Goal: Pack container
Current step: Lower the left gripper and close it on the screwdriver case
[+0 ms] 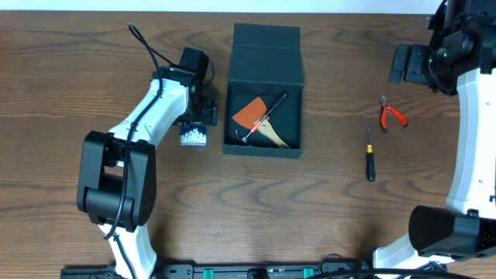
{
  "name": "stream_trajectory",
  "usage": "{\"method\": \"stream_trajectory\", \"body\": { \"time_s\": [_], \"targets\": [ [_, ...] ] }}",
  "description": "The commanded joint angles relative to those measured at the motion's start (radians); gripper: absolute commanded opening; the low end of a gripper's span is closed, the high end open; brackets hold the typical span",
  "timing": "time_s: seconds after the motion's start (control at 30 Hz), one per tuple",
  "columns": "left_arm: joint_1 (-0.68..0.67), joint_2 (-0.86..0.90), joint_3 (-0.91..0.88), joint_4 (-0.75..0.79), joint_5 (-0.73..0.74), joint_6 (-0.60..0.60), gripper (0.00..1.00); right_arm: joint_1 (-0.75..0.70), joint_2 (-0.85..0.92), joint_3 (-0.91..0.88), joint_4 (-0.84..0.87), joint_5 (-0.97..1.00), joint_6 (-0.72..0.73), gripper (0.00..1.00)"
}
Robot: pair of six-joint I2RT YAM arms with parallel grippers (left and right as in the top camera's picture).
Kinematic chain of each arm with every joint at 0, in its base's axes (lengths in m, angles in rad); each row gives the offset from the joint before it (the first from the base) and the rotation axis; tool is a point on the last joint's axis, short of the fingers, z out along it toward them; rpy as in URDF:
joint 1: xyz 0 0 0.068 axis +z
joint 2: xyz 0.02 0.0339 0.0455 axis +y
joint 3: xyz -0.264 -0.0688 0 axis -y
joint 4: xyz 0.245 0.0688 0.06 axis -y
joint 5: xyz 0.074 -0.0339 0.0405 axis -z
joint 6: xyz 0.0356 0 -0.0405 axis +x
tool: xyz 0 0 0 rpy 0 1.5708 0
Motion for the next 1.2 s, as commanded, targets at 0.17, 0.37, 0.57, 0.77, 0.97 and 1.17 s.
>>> {"method": "stream_trajectory", "body": {
  "time_s": [0.17, 0.37, 0.57, 0.77, 0.97, 1.17],
  "targets": [
    [0.003, -0.016, 0.02, 0.013, -0.026, -0.016, 0.82, 0.0, -0.009, 0.008, -0.001, -0.003, 0.011, 0.99],
    [0.003, -0.003, 0.02, 0.013, -0.026, -0.016, 0.82, 0.0, -0.009, 0.008, -0.001, -0.003, 0.011, 0.99],
    [0.003, 0.016, 0.02, 0.019, -0.026, -0.016, 0.82, 0.0, -0.009, 0.008, -0.001, -0.003, 0.011, 0.99],
    [0.003, 0.034, 0.02, 0.019, -0.026, -0.016, 0.83, 0.0, -0.009, 0.008, -0.001, -0.003, 0.011, 0.99],
    [0.003, 0.034, 0.019, 0.026, -0.023, -0.016, 0.82, 0.0, -0.009, 0.008, -0.001, -0.003, 0.011, 0.99],
    [0.003, 0.034, 0.016, 0.027, -0.016, -0.024, 0.83, 0.0, -0.009, 0.008, -0.001, -0.003, 0.011, 0.99]
  ]
}}
